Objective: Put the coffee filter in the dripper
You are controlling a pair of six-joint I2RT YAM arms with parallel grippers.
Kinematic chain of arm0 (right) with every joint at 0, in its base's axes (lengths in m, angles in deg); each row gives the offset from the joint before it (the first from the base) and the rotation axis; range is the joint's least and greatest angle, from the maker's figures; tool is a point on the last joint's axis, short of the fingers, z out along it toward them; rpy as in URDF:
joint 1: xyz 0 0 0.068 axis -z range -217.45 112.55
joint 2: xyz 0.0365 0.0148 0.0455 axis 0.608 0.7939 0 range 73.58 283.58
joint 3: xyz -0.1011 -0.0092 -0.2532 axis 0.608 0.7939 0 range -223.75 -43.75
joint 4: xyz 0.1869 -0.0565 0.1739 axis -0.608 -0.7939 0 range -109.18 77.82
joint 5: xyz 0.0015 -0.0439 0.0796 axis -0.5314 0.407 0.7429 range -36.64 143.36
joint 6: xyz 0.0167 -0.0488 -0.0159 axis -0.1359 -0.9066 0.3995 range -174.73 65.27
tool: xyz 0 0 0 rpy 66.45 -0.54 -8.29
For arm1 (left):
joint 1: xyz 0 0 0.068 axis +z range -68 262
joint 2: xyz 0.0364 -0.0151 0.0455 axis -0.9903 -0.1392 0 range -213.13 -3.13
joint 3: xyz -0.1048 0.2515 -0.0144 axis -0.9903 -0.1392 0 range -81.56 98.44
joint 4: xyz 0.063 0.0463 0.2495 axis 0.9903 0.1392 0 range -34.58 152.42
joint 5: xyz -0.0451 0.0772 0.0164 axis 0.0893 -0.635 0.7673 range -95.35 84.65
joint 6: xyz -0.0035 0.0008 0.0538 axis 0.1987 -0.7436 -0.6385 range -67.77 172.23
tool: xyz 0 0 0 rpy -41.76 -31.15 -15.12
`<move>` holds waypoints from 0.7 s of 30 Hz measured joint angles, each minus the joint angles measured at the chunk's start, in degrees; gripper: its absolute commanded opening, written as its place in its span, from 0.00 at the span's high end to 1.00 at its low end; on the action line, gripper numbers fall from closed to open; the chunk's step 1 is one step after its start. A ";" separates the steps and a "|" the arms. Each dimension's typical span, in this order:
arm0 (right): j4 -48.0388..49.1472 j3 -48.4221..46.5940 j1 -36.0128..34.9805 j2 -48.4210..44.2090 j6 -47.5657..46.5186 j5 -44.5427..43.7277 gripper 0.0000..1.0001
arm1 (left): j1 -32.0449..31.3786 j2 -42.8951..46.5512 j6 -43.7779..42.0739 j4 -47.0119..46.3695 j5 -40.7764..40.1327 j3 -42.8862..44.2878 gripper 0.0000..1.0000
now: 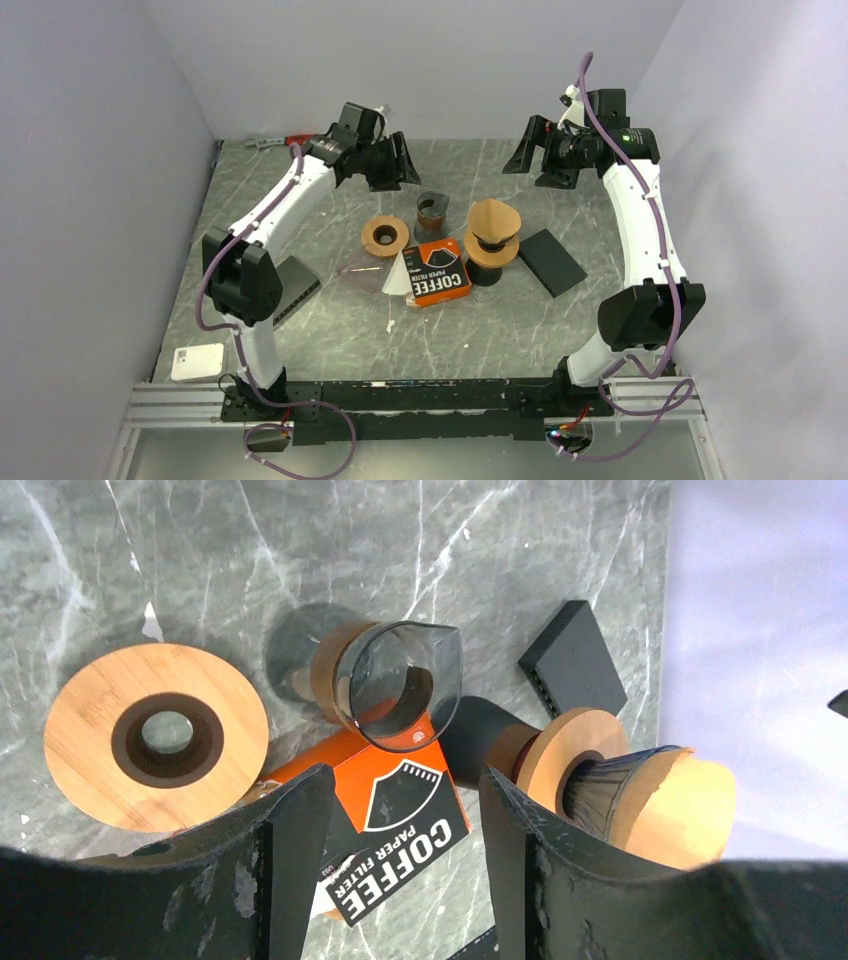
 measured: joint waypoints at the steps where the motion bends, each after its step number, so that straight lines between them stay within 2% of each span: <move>1: 0.00 0.00 0.00 0.00 0.00 -0.11 0.05 | 0.22 0.68 -0.11 -0.46 -0.04 -0.28 0.37; 8: 0.02 0.00 0.20 0.00 0.07 -1.05 0.04 | 2.38 1.31 -3.37 1.38 -3.52 -2.19 0.34; 12: 0.02 -0.33 0.63 0.02 0.20 -1.03 0.01 | 3.63 0.96 -6.67 4.44 -7.13 -4.63 0.29; 21: 0.00 -2.16 1.01 0.44 0.11 -0.92 0.01 | 5.33 -6.80 -10.84 9.01 -9.53 -6.75 0.29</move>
